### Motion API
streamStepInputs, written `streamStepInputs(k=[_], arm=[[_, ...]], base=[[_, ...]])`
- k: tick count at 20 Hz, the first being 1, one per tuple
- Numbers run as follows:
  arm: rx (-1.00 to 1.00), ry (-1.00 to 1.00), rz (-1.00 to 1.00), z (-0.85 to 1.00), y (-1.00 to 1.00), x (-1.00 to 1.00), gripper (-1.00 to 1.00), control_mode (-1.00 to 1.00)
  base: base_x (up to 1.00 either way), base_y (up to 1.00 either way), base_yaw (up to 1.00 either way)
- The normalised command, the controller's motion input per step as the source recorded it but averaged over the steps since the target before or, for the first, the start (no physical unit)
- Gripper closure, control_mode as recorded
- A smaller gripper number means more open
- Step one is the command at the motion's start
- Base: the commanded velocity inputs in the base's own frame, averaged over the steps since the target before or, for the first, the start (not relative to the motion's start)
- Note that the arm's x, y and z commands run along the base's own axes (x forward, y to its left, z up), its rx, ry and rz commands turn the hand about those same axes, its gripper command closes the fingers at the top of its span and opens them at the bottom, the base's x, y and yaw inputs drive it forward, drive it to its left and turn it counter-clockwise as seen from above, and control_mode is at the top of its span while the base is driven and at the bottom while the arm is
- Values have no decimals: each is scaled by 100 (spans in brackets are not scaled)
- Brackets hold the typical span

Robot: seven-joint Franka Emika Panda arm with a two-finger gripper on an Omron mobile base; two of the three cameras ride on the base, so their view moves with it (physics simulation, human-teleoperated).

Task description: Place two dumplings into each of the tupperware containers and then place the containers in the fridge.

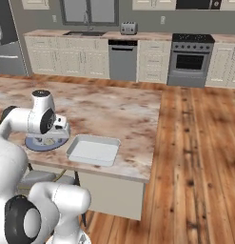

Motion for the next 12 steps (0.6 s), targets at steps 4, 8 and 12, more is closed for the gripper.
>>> streamStepInputs(k=[4, 8, 12], arm=[[0, 14, 14, -9, 75, 30, -100, -100], [-1, 7, 1, -2, 45, 16, -100, -100], [-11, 0, 0, -31, 29, 23, -100, -100]], base=[[0, 0, 0], [0, 0, 0], [0, 0, 0]])
